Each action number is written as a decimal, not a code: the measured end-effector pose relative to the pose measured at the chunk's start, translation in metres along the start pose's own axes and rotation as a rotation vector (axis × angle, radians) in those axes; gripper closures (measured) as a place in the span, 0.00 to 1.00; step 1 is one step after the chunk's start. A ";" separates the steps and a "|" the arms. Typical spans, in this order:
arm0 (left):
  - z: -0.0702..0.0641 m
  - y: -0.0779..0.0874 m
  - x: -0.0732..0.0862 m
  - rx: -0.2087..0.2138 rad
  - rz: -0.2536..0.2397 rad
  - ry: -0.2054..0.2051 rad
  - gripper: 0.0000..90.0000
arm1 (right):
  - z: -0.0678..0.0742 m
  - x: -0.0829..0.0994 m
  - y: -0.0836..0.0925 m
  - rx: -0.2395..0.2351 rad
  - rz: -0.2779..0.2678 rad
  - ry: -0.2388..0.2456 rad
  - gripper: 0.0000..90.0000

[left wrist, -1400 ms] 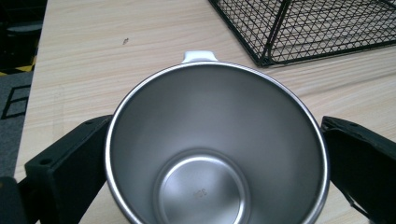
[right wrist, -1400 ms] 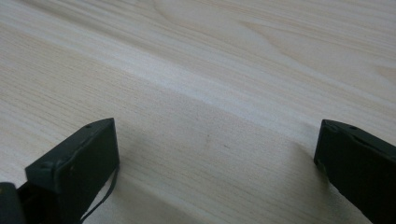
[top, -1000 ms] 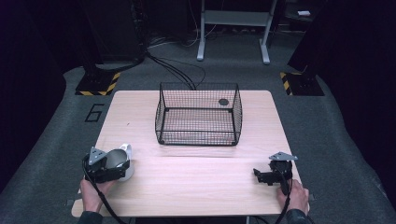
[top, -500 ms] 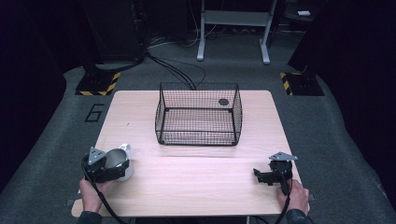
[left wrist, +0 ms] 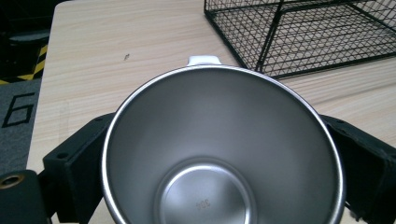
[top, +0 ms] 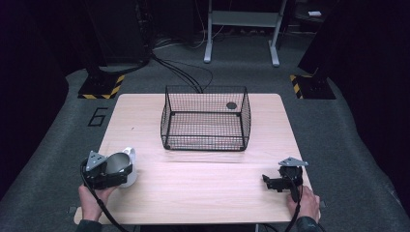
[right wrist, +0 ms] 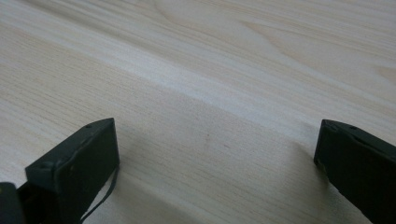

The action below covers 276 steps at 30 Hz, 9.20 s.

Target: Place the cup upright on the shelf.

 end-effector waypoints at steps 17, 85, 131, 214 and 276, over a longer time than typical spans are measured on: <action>-0.026 -0.003 -0.012 0.058 0.015 -0.063 0.07 | 0.000 0.000 0.000 -0.001 0.000 0.001 0.00; -0.108 -0.040 -0.071 0.236 0.011 -0.268 0.07 | 0.000 0.000 0.000 -0.002 -0.001 0.002 0.00; -0.154 -0.074 -0.163 0.349 -0.005 -0.382 0.07 | -0.001 0.000 0.000 -0.001 -0.003 0.007 0.00; -0.133 -0.230 -0.188 0.351 0.219 -0.270 0.07 | -0.001 0.000 0.000 -0.002 -0.004 0.008 0.00; -0.128 -0.266 -0.148 0.320 0.370 -0.260 0.06 | -0.001 0.000 0.000 -0.002 -0.004 0.008 0.00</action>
Point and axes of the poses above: each handheld gripper's, and its own axes: y roughly backward along the jaws, x roughly out of its underside, z roughly to its left, the point moved 8 cm from there along -y, roughly forward along the jaws, and after that the axes turned 8 degrees about x, right-handed, at the moved point
